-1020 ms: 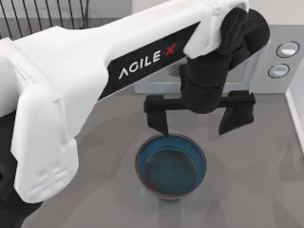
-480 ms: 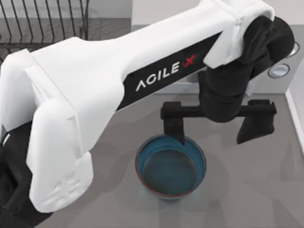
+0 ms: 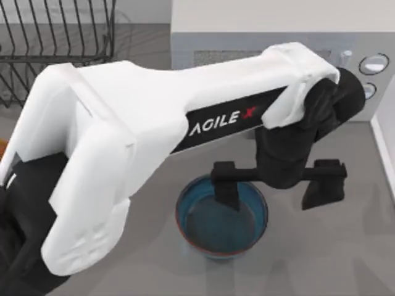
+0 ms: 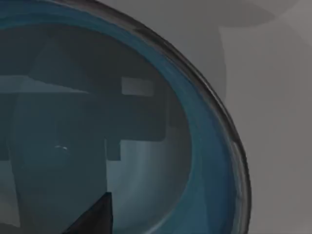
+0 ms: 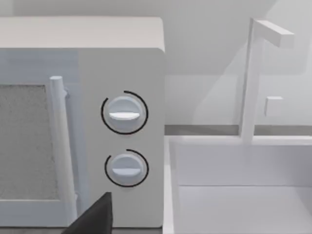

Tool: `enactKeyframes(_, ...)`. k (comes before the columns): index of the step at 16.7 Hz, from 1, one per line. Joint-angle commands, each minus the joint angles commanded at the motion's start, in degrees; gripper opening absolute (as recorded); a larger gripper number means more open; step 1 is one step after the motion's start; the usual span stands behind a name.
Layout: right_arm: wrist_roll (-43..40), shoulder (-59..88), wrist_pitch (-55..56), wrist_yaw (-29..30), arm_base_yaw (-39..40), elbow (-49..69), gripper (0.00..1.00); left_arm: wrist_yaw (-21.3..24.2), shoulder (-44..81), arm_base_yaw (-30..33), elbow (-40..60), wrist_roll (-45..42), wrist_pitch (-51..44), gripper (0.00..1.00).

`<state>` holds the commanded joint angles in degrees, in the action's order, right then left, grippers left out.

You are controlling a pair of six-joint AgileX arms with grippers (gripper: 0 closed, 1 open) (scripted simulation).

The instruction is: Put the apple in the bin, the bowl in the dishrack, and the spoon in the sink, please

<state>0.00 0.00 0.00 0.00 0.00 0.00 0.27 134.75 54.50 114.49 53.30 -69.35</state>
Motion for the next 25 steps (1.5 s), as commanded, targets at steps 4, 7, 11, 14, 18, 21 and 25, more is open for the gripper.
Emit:
enactKeyframes(4,0.0,0.0,0.0,0.0,0.0,0.0,1.00,0.0,0.6,0.1,-6.1,0.1,6.4,1.00)
enactKeyframes(7,0.0,0.0,0.0,0.0,0.0,0.0,1.00,0.0,0.6,0.1,-6.2,0.1,6.5,1.00)
enactKeyframes(11,0.0,0.0,0.0,0.0,0.0,0.0,1.00,0.0,0.6,0.1,-6.2,0.1,6.5,0.77)
enactKeyframes(14,0.0,0.0,0.0,0.0,0.0,0.0,1.00,0.0,0.6,0.1,-6.2,0.1,6.5,0.55)
enactKeyframes(18,0.0,0.0,0.0,0.0,0.0,0.0,1.00,0.0,0.6,0.1,-6.2,0.1,6.5,0.25)
enactKeyframes(21,0.0,0.0,0.0,0.0,0.0,0.0,1.00,0.0,0.6,0.1,-6.2,0.1,6.5,0.02)
enactKeyframes(25,0.0,0.0,0.0,0.0,0.0,0.0,1.00,0.0,0.6,0.1,-6.2,0.1,6.5,0.00)
